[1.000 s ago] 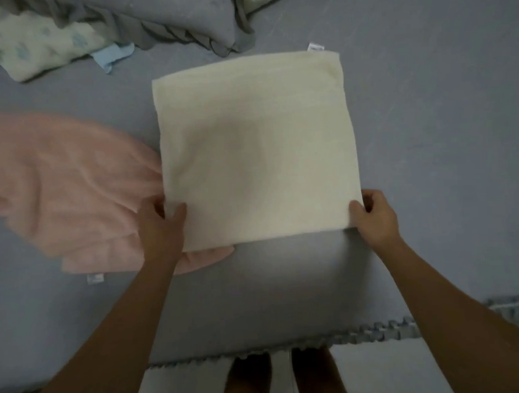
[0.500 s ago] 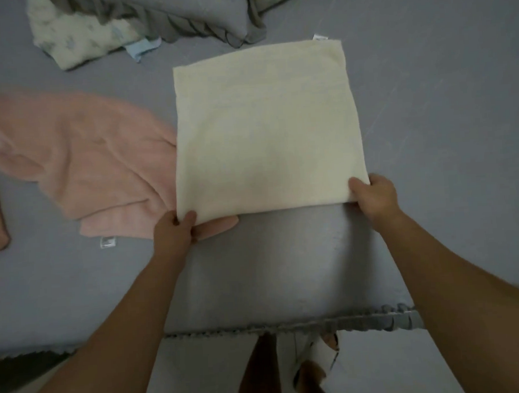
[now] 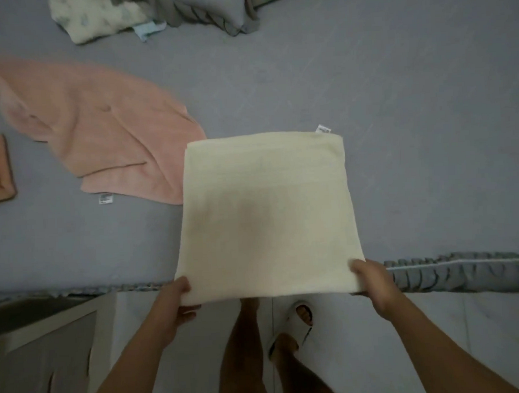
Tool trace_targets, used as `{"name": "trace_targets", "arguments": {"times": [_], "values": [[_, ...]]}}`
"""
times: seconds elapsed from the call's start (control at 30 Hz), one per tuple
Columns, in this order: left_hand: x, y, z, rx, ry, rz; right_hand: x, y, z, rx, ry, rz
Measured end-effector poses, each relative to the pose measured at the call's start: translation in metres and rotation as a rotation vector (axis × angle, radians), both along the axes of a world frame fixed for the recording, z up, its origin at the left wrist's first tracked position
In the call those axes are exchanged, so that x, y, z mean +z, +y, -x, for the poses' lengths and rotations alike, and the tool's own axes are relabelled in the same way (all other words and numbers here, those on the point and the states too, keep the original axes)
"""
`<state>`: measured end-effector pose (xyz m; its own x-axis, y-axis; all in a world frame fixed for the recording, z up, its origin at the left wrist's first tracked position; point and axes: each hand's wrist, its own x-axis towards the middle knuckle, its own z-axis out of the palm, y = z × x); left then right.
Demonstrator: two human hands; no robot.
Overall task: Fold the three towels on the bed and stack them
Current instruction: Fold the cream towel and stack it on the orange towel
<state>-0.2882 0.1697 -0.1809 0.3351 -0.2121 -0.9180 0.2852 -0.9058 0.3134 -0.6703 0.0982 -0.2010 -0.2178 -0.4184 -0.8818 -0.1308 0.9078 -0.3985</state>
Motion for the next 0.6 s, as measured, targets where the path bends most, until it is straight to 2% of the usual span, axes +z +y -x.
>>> {"name": "trace_targets", "arguments": {"times": [0.2,0.33,0.4,0.47,0.53,0.57,0.6], "values": [[0.020,-0.112,-0.035,0.107,-0.098,0.289,0.034,-0.104,-0.021,-0.338,-0.111,0.234],[0.019,-0.220,-0.045,0.024,-0.132,0.473,0.037,-0.204,-0.044,-0.338,-0.158,0.172],[0.006,-0.263,-0.048,-0.039,-0.183,0.453,0.031,-0.239,-0.049,-0.335,-0.135,0.152],[-0.007,-0.284,-0.047,-0.278,-0.380,0.397,0.021,-0.257,-0.051,-0.207,0.050,0.159],[-0.020,-0.286,-0.045,-0.519,-0.586,0.349,0.006,-0.256,-0.052,0.089,0.384,0.177],[-0.026,-0.281,-0.044,-0.552,-0.600,0.330,0.000,-0.250,-0.053,0.192,0.491,0.175],[-0.031,-0.274,-0.043,-0.537,-0.568,0.324,-0.005,-0.242,-0.055,0.228,0.518,0.165]]}}
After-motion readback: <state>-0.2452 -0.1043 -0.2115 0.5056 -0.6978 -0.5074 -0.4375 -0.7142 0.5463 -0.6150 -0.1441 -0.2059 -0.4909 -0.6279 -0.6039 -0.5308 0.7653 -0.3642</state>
